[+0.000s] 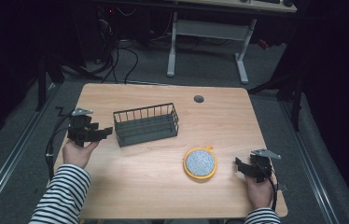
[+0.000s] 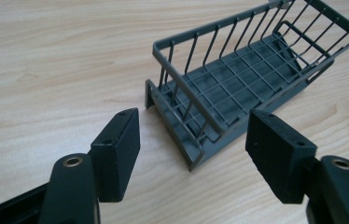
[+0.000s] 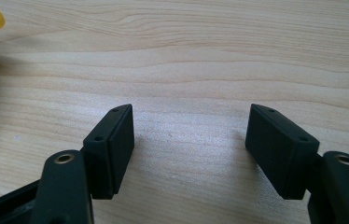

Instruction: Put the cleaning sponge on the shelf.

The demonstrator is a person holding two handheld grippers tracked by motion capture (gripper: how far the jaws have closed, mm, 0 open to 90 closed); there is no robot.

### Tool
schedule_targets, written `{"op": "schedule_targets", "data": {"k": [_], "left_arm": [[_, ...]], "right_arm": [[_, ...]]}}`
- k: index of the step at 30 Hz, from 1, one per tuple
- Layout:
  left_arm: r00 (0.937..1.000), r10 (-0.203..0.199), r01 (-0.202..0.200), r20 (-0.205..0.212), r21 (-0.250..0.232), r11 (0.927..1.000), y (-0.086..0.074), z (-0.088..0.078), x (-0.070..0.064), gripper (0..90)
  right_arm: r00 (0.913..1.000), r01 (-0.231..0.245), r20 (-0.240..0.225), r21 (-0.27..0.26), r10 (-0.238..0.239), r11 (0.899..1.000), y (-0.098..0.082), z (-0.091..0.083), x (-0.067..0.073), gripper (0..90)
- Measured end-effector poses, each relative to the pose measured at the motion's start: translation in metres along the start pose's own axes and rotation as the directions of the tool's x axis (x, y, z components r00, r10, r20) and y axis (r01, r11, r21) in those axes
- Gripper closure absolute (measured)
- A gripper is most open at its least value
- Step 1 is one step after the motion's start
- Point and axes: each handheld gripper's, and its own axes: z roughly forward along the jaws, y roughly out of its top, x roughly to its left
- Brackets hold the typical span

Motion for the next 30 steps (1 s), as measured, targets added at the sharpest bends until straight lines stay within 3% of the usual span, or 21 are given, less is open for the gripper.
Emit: {"op": "schedule_targets", "data": {"k": [11,18,20,24,30], "left_arm": [[0.9984,0.043,-0.041,-0.038,0.035,0.9985,0.03,0.018,-0.004,40.0],[0.997,0.046,-0.042,-0.062,0.067,0.9968,0.037,0.032,-0.003,41.6],[0.9959,0.043,-0.037,-0.08,0.076,0.9964,0.038,0.036,-0.002,41.7],[0.9964,0.005,-0.001,-0.085,0.044,0.999,0.041,0.038,0.0,42.9],[0.9964,0.0,0.005,-0.085,0.054,0.9985,0.043,0.05,0.0,45.1]], "right_arm": [[1.0,-0.002,0.001,0.001,0.002,1.0,0.0,0.0,0.0,32.7],[1.0,-0.003,0.0,-0.001,0.003,1.0,0.0,0.0,0.0,32.6],[1.0,-0.003,0.001,-0.002,0.003,1.0,0.0,0.0,0.001,32.6],[1.0,0.005,-0.005,0.0,-0.005,1.0,0.0,0.0,0.001,32.1],[1.0,0.007,-0.007,0.0,-0.007,1.0,0.0,0.0,0.001,32.2]]}}
